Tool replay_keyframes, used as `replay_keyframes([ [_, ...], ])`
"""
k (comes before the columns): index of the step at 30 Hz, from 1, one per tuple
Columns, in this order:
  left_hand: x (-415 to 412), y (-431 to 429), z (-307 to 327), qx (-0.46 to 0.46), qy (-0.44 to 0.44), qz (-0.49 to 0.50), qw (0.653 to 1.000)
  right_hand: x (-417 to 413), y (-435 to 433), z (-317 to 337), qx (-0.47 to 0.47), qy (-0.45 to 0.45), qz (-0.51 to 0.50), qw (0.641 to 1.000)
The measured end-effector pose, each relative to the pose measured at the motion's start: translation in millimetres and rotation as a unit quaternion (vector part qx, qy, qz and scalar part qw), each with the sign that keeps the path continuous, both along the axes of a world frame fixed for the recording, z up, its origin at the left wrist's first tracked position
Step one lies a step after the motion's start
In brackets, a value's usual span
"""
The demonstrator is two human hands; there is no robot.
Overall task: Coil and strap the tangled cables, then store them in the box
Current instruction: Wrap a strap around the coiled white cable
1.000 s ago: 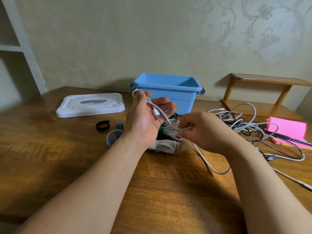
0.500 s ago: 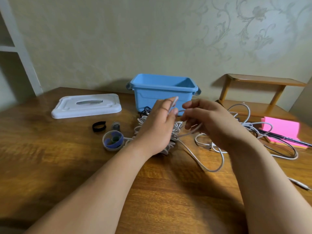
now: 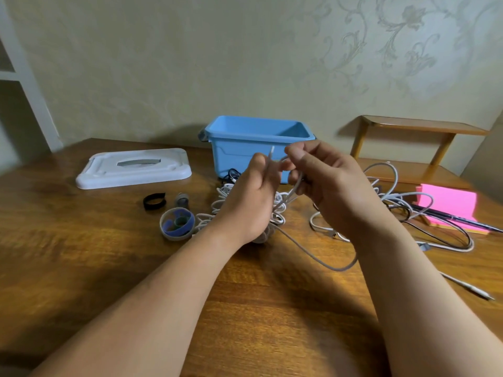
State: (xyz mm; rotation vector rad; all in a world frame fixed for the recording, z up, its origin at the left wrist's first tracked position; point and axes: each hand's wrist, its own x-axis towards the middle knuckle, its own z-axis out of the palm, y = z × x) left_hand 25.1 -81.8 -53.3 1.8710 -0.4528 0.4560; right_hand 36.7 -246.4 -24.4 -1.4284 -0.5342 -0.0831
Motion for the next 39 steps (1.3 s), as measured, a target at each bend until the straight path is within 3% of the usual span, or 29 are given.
replay_keyframes([
  [7, -10, -3, 0, 0.003, 0.011, -0.090, 0.996, 5, 0, -3, 0.021, -0.011, -0.047, 0.999],
  [11, -3, -5, -6, 0.046, -0.004, -0.059, 0.997, 5, 1, -4, 0.031, -0.012, -0.057, 0.998],
  [16, 3, -8, -7, 0.028, -0.028, -0.018, 0.999, 2, 4, -3, -0.003, -0.041, -0.077, 0.996],
  [19, 9, -3, 1, -0.092, -0.021, 0.034, 0.995, -1, 8, -5, -0.094, -0.084, -0.126, 0.984],
  [21, 14, 6, 13, -0.178, -0.013, 0.066, 0.982, -3, 9, -6, -0.211, -0.102, -0.132, 0.963],
  [24, 24, 29, 30, -0.295, -0.002, 0.061, 0.954, -13, 5, -4, -0.388, -0.088, -0.062, 0.915],
  [26, 35, 47, 34, -0.299, -0.015, 0.089, 0.950, -17, 0, 1, -0.444, -0.053, 0.019, 0.894],
  [30, 52, 69, 20, -0.251, -0.025, 0.164, 0.954, -15, -11, 7, -0.354, -0.005, 0.151, 0.923],
  [33, 49, 57, 13, -0.215, -0.024, 0.168, 0.962, -14, -12, 7, -0.266, -0.016, 0.213, 0.940],
  [36, 33, 33, 12, -0.132, -0.019, 0.072, 0.988, 0, -10, 0, -0.132, -0.037, 0.074, 0.988],
  [39, 11, 13, 13, -0.013, 0.007, -0.056, 0.998, 14, -12, -5, 0.025, -0.018, -0.065, 0.997],
])
